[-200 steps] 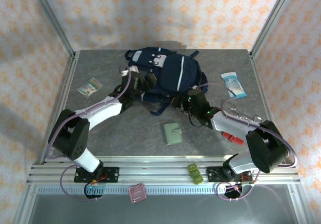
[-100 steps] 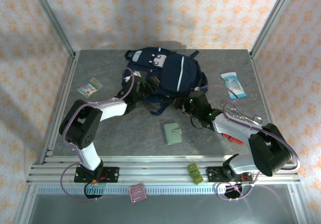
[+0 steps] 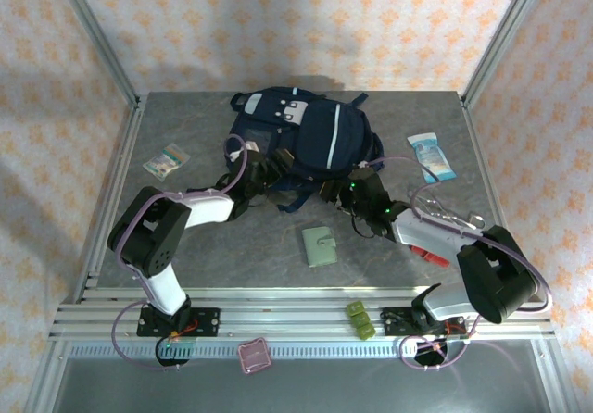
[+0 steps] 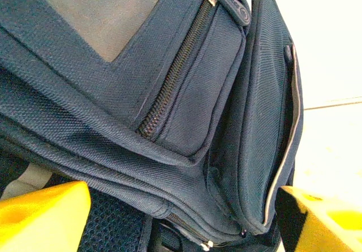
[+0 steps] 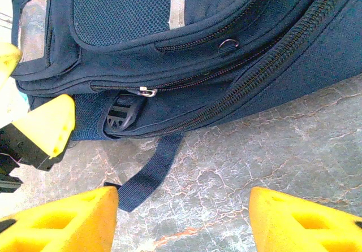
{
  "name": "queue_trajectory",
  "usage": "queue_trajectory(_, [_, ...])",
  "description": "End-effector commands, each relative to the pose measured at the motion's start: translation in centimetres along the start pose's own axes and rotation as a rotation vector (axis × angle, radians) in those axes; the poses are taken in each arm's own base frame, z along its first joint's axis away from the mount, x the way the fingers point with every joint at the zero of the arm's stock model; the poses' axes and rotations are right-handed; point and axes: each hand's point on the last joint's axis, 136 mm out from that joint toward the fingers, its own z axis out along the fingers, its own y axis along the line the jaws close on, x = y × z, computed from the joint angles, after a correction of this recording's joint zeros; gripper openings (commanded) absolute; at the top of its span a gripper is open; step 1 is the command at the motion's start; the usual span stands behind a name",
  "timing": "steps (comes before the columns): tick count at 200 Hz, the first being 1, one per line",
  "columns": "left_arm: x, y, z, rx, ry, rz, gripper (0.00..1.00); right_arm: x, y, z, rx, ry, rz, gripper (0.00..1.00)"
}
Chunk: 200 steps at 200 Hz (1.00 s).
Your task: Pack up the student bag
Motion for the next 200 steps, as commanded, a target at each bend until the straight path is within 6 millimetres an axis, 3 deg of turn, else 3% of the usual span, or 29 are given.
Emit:
queue_trajectory(1, [0.3, -0.8, 1.3, 0.002, 0.02, -0.007, 0.86, -0.2, 0.2, -0.1, -0.009, -0.021, -0.001, 0.62])
queue_trajectory(35, [0.1, 0.7, 4.1, -0.049, 0.022, -0.007, 0.86, -0.3, 0.0, -0.6, 0.001, -0.031, -0.001, 0.62])
queue_trajectory(41, [-0.2, 0.2, 4.2, -0.039, 0.015, -0.002, 0.86, -0.3, 0.0, -0.7, 0.002, -0.03, -0.002, 0.62])
queue_trajectory(45, [0.1, 1.1, 4.8, -0.062, 0.024, -0.002, 0.85, -0.3, 0.0, -0.8, 0.002, -0.032, -0.002, 0.62])
queue_trajectory(58, [-0.1, 1.1, 5.4, -0.064, 0.021, -0.001, 0.79, -0.3, -0.1, -0.9, 0.005, -0.034, -0.001, 0.62])
queue_trajectory(66, [-0.2, 1.0, 5.6, -0.059, 0.023, -0.002, 0.69, -0.3, -0.2, -1.0, 0.007, -0.037, 0.0, 0.62])
queue_trajectory(98, [-0.7, -0.1, 6.4, -0.034, 0.066, 0.0, 0.12, -0.2, -0.3, -0.8, 0.007, -0.033, 0.003, 0.62])
queue_trajectory(108, [-0.9, -0.6, 6.4, -0.027, 0.081, 0.005, 0.0, -0.1, -0.3, -0.7, 0.004, -0.029, 0.003, 0.62])
queue_trajectory(147, [-2.0, -3.2, 4.8, 0.018, 0.092, 0.013, 0.0, -0.1, -0.2, -0.6, -0.003, -0.029, 0.004, 0.62])
queue_trajectory(151, [-2.7, -4.7, 3.9, 0.054, 0.079, 0.009, 0.0, -0.1, -0.2, -0.6, -0.003, -0.031, 0.003, 0.62])
queue_trajectory(166, [-3.3, -6.7, 2.4, 0.114, 0.079, -0.003, 0.0, -0.4, 0.0, -0.6, 0.004, -0.033, -0.009, 0.62])
queue_trajectory(200, [-3.9, -10.2, -0.8, 0.205, 0.086, -0.021, 0.0, -1.7, 2.1, -0.9, -0.017, -0.044, -0.05, 0.6])
